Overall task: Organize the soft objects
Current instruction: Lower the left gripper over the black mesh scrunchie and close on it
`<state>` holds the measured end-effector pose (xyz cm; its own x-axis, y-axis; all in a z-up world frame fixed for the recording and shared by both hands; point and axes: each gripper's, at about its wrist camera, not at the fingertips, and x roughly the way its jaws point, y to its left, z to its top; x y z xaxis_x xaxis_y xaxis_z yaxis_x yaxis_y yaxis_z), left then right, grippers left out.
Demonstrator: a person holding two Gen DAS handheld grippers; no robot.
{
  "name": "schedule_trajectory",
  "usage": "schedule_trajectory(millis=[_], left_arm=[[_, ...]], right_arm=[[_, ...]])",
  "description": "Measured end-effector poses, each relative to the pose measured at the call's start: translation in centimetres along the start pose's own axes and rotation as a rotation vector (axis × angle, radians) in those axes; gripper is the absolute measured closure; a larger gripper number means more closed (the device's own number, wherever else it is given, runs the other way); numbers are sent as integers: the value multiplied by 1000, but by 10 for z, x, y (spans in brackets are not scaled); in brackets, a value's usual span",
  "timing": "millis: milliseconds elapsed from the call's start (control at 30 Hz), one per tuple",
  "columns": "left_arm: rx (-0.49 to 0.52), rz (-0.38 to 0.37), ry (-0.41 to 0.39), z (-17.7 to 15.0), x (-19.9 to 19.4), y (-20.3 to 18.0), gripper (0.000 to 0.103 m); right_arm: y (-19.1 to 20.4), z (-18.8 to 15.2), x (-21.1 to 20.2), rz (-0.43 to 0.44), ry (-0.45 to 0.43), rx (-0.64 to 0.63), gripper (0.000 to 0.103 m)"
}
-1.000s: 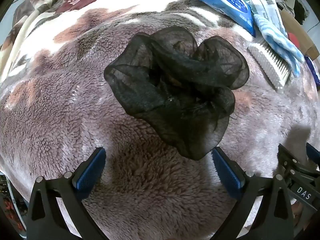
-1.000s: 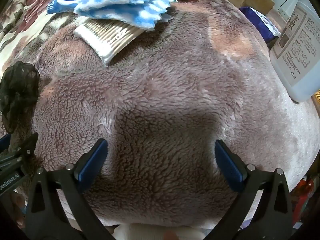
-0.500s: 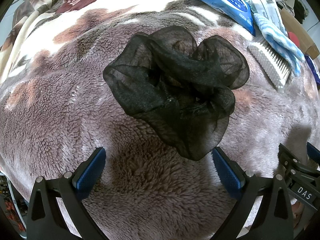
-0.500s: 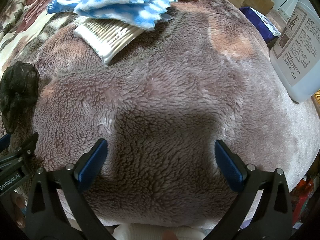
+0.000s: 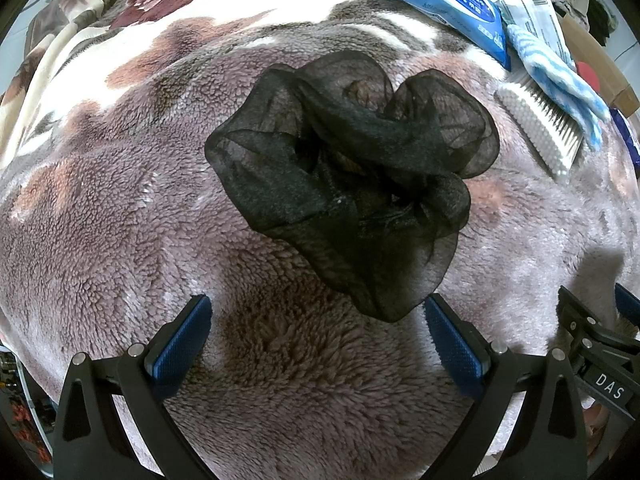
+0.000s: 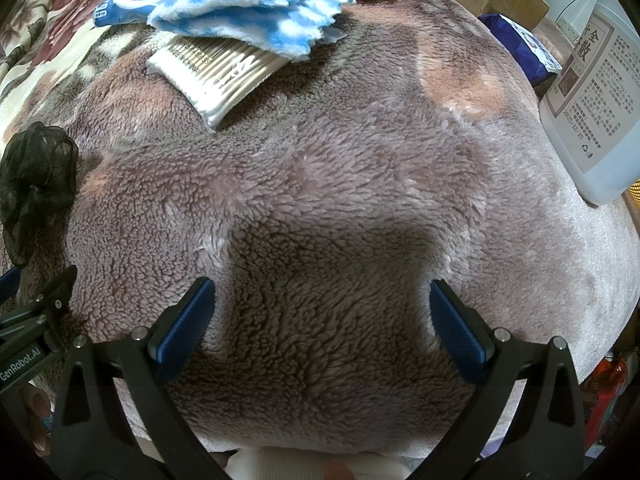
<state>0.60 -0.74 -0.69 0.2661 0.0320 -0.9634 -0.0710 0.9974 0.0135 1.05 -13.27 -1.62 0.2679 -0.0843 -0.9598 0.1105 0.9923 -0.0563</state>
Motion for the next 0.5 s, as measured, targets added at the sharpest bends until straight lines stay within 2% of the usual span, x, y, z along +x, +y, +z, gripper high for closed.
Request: schedule_trajectory(millis=[500], left_arm=[[6,6,0,0,1,-2,0]], right_arm=[[1,0,0,-1,1,0,0]])
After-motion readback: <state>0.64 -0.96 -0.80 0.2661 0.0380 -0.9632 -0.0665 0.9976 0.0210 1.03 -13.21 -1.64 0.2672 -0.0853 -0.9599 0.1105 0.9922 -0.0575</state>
